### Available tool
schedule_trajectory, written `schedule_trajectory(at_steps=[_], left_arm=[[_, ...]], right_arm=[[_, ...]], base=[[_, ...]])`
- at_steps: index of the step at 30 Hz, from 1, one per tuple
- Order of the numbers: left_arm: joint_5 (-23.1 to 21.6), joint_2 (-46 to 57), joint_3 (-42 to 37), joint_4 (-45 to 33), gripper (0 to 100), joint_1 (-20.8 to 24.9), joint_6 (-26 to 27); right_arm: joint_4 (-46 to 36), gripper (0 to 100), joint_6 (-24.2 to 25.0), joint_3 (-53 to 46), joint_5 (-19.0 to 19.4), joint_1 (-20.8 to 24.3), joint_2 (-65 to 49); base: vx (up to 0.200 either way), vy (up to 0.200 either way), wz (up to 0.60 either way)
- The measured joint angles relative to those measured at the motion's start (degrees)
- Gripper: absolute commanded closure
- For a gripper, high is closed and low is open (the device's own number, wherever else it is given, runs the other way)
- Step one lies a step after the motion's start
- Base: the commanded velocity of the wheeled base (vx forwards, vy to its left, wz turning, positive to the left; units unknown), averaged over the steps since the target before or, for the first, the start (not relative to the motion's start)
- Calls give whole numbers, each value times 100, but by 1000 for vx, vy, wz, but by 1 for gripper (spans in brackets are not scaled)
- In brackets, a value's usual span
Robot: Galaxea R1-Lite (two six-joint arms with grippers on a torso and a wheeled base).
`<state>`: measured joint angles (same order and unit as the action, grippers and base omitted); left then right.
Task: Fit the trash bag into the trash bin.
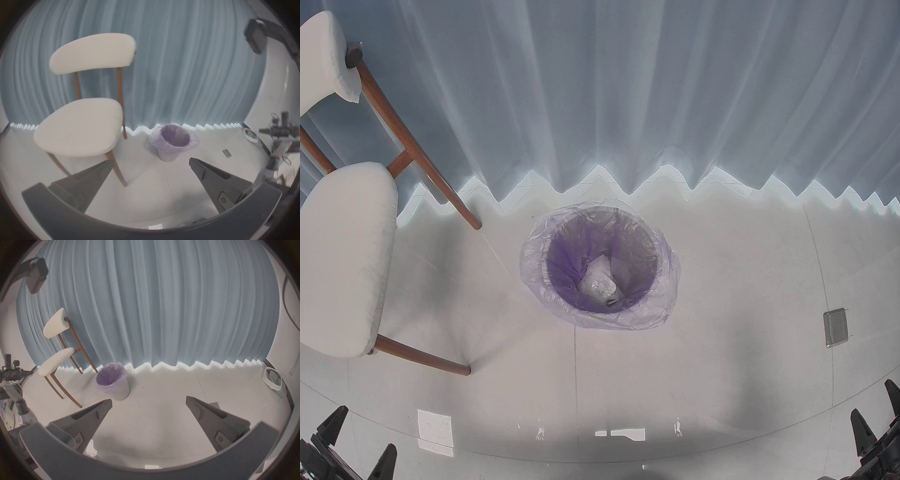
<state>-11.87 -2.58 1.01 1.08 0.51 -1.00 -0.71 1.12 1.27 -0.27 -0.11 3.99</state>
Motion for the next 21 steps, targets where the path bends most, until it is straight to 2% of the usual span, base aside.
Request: schedule_trajectory(at_steps=[5, 8, 10, 12, 15, 17, 19, 21], left_arm=[[-697, 116, 0, -54, 0, -44, 668], [-673, 149, 0, -54, 0, -51, 578], [-407, 160, 0, -49, 0, -51, 382], [39, 168, 0, -44, 0, -54, 201], [996, 177, 0, -79, 0, -59, -52], [1417, 179, 0, -101, 0, -56, -187], [1674, 182, 0, -119, 0, -56, -269], [1718, 184, 0, -138, 0, -51, -283]], right_arm=[[35, 0, 24, -22, -90, 0, -230], [39, 0, -4, -26, -106, 1, -289], [39, 0, -12, -26, -110, 4, -311], [41, 0, -20, -26, -115, 4, -325], [44, 0, -28, -26, -118, 4, -339], [49, 0, -33, -26, -118, 4, -344], [57, 0, -39, -26, -117, 0, -346], [63, 0, -39, -26, -115, 0, -347]], base=[[0, 0, 0], [0, 0, 0], [0, 0, 0], [0, 0, 0], [0, 0, 0], [0, 0, 0], [0, 0, 0], [0, 0, 0]])
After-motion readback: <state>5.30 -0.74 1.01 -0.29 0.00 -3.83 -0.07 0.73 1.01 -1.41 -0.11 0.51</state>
